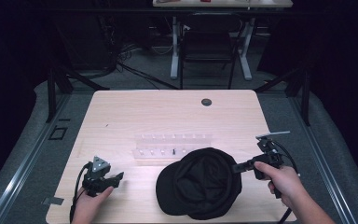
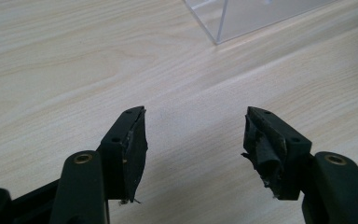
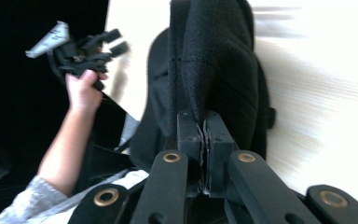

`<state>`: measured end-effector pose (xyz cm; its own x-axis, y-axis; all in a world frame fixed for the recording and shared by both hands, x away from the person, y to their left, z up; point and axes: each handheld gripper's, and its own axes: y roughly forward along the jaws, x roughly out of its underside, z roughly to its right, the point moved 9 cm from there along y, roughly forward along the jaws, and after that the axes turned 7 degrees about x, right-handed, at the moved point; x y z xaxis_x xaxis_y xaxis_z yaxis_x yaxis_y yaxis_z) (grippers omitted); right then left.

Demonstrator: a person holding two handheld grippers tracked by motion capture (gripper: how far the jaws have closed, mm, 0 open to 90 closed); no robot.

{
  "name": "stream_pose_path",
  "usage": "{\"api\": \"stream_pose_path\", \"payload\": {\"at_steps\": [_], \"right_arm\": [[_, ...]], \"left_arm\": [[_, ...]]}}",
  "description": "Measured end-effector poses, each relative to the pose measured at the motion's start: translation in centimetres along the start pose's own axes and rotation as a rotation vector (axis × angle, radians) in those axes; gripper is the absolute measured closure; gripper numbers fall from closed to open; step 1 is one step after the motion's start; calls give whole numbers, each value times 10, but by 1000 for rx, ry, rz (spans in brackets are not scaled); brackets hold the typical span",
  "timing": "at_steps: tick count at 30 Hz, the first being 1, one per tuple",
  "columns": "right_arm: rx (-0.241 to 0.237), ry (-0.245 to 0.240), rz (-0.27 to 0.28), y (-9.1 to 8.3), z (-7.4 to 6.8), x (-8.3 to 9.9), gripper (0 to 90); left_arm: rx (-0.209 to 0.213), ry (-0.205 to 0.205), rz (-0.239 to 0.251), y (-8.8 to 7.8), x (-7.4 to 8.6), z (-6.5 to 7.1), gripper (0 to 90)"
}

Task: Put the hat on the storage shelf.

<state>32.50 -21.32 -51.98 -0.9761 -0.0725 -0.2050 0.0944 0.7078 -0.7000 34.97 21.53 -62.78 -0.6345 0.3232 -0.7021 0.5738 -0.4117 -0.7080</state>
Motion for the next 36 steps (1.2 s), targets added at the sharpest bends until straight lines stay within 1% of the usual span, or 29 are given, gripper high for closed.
{"api": "stream_pose_path", "payload": {"at_steps": [1, 2, 3, 4, 5, 6, 7, 9, 11, 12, 13, 14, 15, 18, 19, 23, 25, 28, 29, 30, 31, 32, 34, 35, 36], "right_arm": [[0, 0, 0, 0, 0, 0, 885], [-17, 7, 16, -1, -3, -1, 885], [-27, -4, 17, -2, -5, -1, 885], [-37, -4, 24, -3, -8, -2, 885], [-46, -12, 17, -5, -9, -2, 885], [-72, -14, 32, -9, -13, -3, 885], [-72, -14, 32, -9, -13, -3, 885], [-88, -16, 37, -12, -15, -3, 886], [-111, -19, 46, -15, -18, -4, 886], [-135, -25, 60, -18, -20, -4, 885], [-135, -25, 60, -18, -20, -4, 885], [-160, -29, 67, -20, -23, -4, 885], [-160, -29, 67, -20, -23, -4, 885], [-193, -36, 83, -24, -28, -4, 885], [-205, -31, 92, -26, -30, -5, 885], [-224, -40, 108, -31, -34, -6, 886], [-225, -40, 107, -32, -35, -6, 886], [-233, -43, 120, -34, -37, -7, 887], [-237, -51, 121, -35, -37, -7, 887], [-240, -49, 122, -36, -38, -7, 887], [-242, -31, 130, -36, -40, -8, 887], [-247, -54, 119, -37, -40, -7, 887], [-254, -53, 125, -39, -43, -8, 887], [-262, -61, 132, -40, -44, -9, 887], [-263, -55, 133, -41, -46, -9, 887]], "left_arm": [[0, 0, 0, 0, 0, 0, 392], [-2, 1, -1, 0, 0, 0, 392], [-3, 3, -3, 0, 0, 0, 390], [-4, 3, -3, 0, 0, 0, 390], [-5, 6, -4, 0, 0, 0, 390], [-5, 6, -4, 0, 0, 0, 390], [-5, 6, -4, 0, 0, 0, 390], [-6, 6, -5, 0, 0, 0, 390], [-6, 7, -5, 0, 0, 0, 390], [-6, 6, -4, 0, 0, 0, 390], [-6, 6, -4, 0, 0, 0, 389], [-8, 6, -5, 0, 0, 0, 387], [-8, 6, -5, 0, 0, 0, 385], [-9, 8, -5, 0, 0, 0, 384], [-10, 8, -4, 0, 0, 0, 384], [-10, 9, -4, 0, 0, 0, 384], [-11, 8, -5, 0, 0, 0, 384], [-11, 9, -4, 1, 0, 0, 384], [-11, 9, -5, 1, 0, 0, 384], [-11, 10, -5, 1, 0, 0, 384], [-11, 10, -6, 1, 0, 0, 384], [-11, 11, -7, 1, 1, 0, 384], [-11, 12, -8, 1, 1, 0, 384], [-11, 10, -7, 1, 1, 0, 384], [-11, 10, -7, 1, 1, 0, 384]]}}
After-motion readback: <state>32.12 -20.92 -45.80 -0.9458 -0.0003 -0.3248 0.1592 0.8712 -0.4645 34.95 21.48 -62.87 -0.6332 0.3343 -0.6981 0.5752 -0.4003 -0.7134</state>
